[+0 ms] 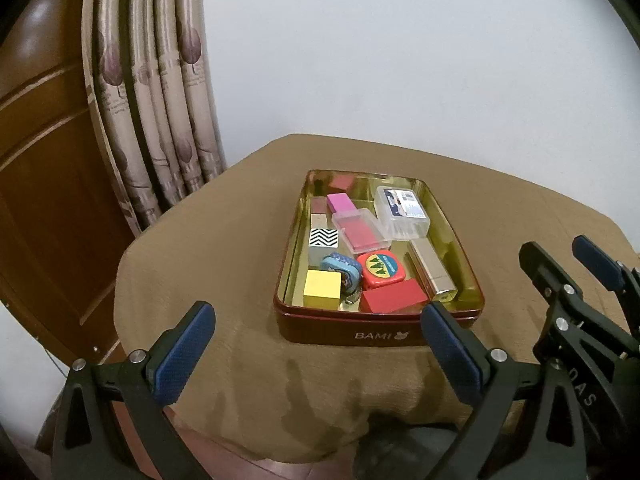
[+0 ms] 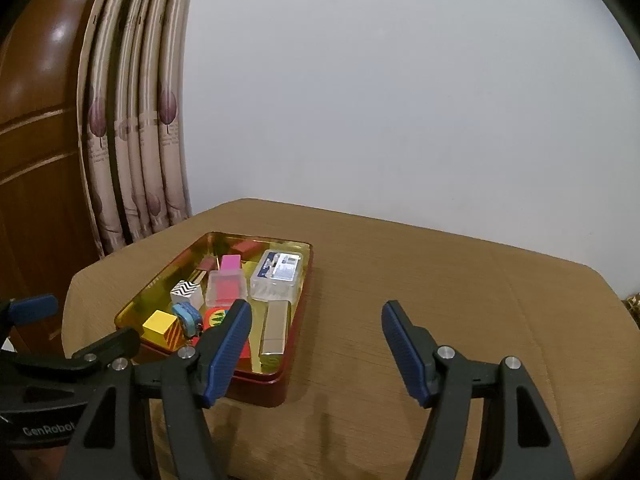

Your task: Organize rigid objects

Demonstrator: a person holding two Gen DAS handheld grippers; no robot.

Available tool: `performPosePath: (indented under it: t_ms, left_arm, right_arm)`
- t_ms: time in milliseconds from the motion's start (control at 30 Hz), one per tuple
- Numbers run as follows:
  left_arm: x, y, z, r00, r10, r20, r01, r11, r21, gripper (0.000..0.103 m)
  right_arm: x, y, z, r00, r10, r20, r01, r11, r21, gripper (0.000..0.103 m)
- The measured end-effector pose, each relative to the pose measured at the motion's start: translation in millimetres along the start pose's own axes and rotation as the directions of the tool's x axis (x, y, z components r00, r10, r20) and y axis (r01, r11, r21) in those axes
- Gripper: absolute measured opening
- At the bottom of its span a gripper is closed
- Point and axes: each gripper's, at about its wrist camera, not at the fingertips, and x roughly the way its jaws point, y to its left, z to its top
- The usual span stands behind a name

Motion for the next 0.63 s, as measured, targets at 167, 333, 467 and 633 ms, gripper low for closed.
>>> performPosePath:
  t_ms: [167, 333, 467, 633]
  left_arm:
    - [1.9, 3.1, -0.4, 1.0, -0.015, -0.006, 0.015, 1.0, -0.009, 0.102]
    - [1.1, 4.5, 0.3, 1.0, -0.009, 0.0, 0.009, 1.0, -0.003, 0.102]
    - [-1.5, 2.7, -0.9, 1.0, -0.004, 0.0, 0.004, 1.0, 0.003, 0.102]
    - [-2.4, 5.0, -1.0, 1.0, -0.008, -0.012, 0.008, 1.0, 0.0, 0.102]
  right_arm:
    - [-0.2, 1.2, -0.1, 1.0, 0.002, -0.005, -0.002, 1.0, 0.0, 0.069]
    - [0.8, 2.3, -0.2, 1.0, 0.001, -0.009, -0.001, 1.0, -0.001, 0.069]
    - [2.6, 2.2, 0.3, 1.0, 0.003, -0.019, -0.003, 1.0, 0.007, 0.069]
    - [3.9, 2.7, 1.5, 1.0, -0.005, -0.021, 0.005, 1.0, 0.002, 0.069]
